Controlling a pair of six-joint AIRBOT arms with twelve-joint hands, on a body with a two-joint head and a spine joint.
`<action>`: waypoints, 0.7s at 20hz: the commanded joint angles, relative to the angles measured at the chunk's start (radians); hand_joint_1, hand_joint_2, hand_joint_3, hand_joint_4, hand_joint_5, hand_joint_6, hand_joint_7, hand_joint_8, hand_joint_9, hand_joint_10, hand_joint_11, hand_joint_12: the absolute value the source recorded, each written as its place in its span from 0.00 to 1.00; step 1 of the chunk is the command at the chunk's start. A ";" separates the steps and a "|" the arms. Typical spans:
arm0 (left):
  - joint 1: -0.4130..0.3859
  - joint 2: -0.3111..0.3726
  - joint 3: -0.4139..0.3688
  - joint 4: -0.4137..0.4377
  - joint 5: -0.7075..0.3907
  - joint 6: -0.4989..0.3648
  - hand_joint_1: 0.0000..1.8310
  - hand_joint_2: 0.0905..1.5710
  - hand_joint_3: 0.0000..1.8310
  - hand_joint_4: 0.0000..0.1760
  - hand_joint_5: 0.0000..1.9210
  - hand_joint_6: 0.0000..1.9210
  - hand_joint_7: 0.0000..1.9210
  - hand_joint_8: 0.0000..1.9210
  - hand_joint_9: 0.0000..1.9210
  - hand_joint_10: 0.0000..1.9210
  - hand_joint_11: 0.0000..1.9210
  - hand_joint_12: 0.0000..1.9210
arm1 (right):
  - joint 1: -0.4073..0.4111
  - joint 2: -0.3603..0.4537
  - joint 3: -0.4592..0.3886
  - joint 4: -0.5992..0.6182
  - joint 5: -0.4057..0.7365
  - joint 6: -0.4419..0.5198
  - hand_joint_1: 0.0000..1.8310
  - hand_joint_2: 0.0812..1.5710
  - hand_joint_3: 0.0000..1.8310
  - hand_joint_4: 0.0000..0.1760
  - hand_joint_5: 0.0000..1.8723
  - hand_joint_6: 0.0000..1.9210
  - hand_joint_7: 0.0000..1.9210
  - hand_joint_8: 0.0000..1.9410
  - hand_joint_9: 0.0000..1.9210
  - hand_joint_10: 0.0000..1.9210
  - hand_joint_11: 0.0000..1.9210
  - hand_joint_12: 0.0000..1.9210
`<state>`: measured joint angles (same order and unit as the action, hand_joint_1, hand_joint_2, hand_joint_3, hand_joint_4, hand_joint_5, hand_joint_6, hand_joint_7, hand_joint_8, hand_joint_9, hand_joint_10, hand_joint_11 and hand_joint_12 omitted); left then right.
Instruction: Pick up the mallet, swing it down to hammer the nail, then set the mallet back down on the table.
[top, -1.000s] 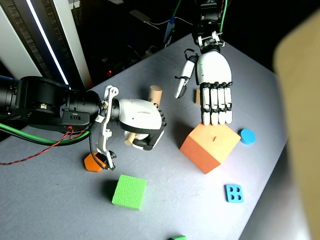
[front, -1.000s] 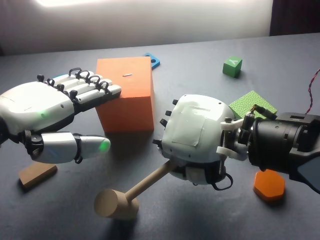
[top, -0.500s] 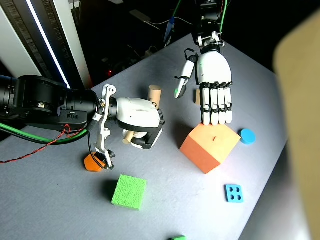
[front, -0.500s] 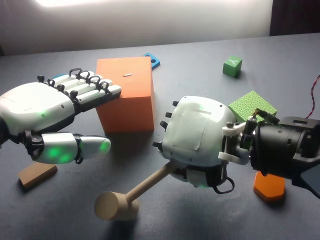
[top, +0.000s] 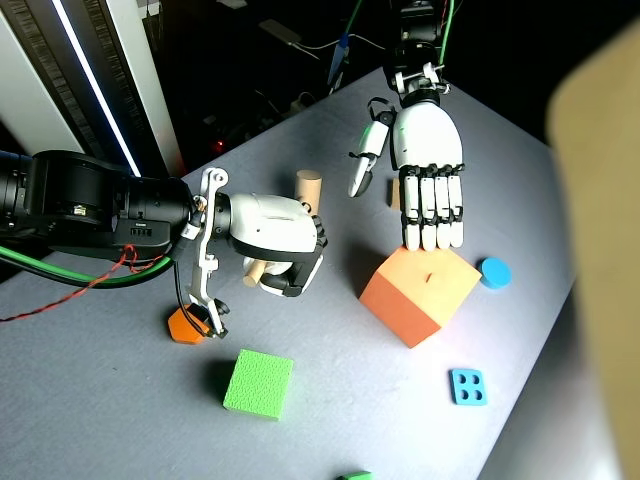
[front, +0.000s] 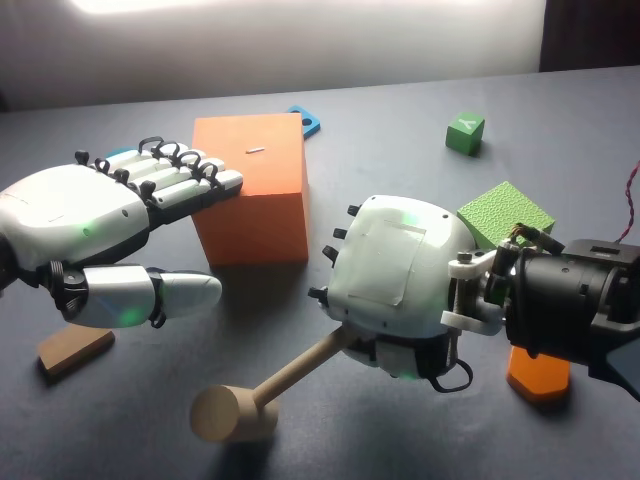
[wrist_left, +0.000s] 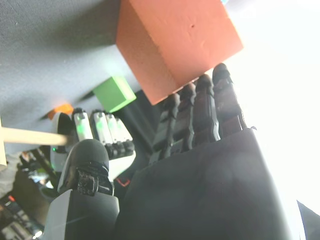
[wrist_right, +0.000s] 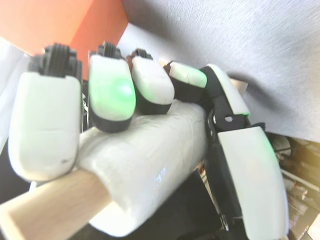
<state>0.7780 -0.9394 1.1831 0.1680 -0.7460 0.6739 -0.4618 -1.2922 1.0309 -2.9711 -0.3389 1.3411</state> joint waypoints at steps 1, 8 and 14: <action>-0.002 -0.003 0.002 -0.010 -0.077 -0.006 0.00 0.81 0.00 0.00 0.05 0.00 0.04 0.00 0.01 0.00 0.00 0.00 | -0.001 0.005 -0.005 -0.041 -0.064 -0.014 0.21 1.00 0.02 1.00 0.64 1.00 0.81 1.00 0.87 1.00 0.91 1.00; -0.004 -0.003 0.002 -0.010 -0.077 -0.007 0.00 0.81 0.00 0.00 0.05 0.00 0.04 0.00 0.02 0.00 0.00 0.00 | -0.010 0.011 -0.017 -0.041 -0.065 -0.030 0.10 0.76 0.00 0.00 0.24 0.56 0.30 0.56 0.27 0.63 0.19 0.79; -0.004 -0.003 0.000 -0.010 -0.077 -0.008 0.00 0.81 0.00 0.00 0.05 0.00 0.04 0.00 0.01 0.00 0.00 0.00 | -0.023 0.023 -0.028 -0.041 -0.086 -0.036 0.06 0.76 0.00 0.00 0.26 0.02 0.30 0.05 0.25 0.16 0.07 0.53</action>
<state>0.7780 -0.9394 1.1831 0.1677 -0.7483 0.6716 -0.4854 -1.2747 1.0096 -2.9772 -0.3218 1.3102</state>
